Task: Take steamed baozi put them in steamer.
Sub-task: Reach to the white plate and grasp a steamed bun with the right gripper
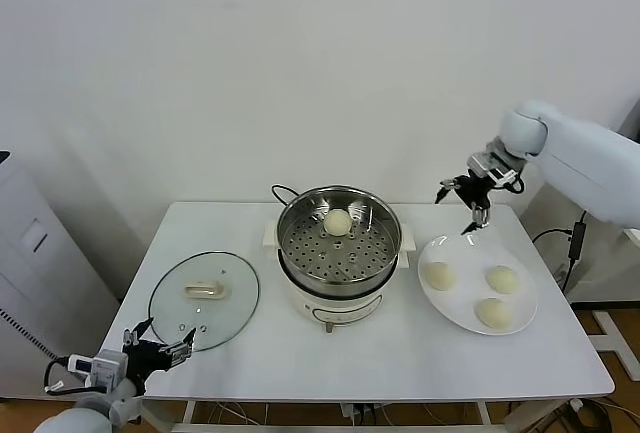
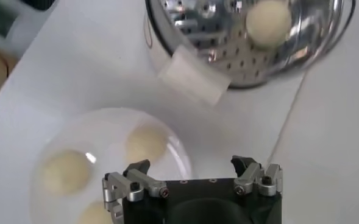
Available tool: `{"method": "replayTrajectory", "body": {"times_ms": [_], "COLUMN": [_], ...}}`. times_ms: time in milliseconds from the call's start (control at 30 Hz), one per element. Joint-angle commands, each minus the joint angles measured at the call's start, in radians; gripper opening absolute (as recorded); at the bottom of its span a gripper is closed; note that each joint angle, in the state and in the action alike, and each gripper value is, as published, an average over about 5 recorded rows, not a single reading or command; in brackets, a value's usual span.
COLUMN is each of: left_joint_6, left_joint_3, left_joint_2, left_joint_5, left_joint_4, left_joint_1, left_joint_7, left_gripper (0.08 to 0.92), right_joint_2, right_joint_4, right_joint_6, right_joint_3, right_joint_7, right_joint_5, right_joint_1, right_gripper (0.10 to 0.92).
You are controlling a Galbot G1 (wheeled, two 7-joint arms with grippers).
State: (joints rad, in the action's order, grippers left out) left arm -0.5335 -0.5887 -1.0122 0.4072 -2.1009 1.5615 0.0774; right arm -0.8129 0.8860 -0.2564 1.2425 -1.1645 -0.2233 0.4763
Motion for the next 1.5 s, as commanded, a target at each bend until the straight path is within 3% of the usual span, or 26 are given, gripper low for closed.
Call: {"method": "replayTrajectory", "body": {"times_ms": [33, 1067, 1300, 1500], "left_joint_6": [-0.003, -0.009, -0.009, -0.009], "left_joint_3": [0.002, 0.006, 0.006, 0.005], "left_joint_2": [-0.001, -0.003, -0.003, -0.002], "left_joint_5": [0.002, 0.004, 0.004, 0.004], "left_joint_4": [0.001, 0.004, 0.004, 0.004], "left_joint_1": [-0.005, -0.006, -0.005, -0.004], "left_joint_7": [0.0, -0.003, -0.003, -0.003], "left_gripper": [0.823, 0.823, 0.823, 0.823], "right_joint_2": [0.024, -0.145, -0.177, -0.184], "right_joint_4": [-0.039, -0.276, -0.322, -0.326], "right_joint_6": [0.098, 0.039, 0.025, 0.023], "right_joint_3": [-0.054, -0.349, -0.394, -0.41], "right_joint_7": [0.029, 0.056, 0.05, 0.045], "right_joint_5": [0.0, 0.202, 0.247, 0.255], "right_joint_1": [-0.109, -0.378, -0.397, -0.405], "right_gripper": [0.823, 0.811, 0.74, 0.618]}}
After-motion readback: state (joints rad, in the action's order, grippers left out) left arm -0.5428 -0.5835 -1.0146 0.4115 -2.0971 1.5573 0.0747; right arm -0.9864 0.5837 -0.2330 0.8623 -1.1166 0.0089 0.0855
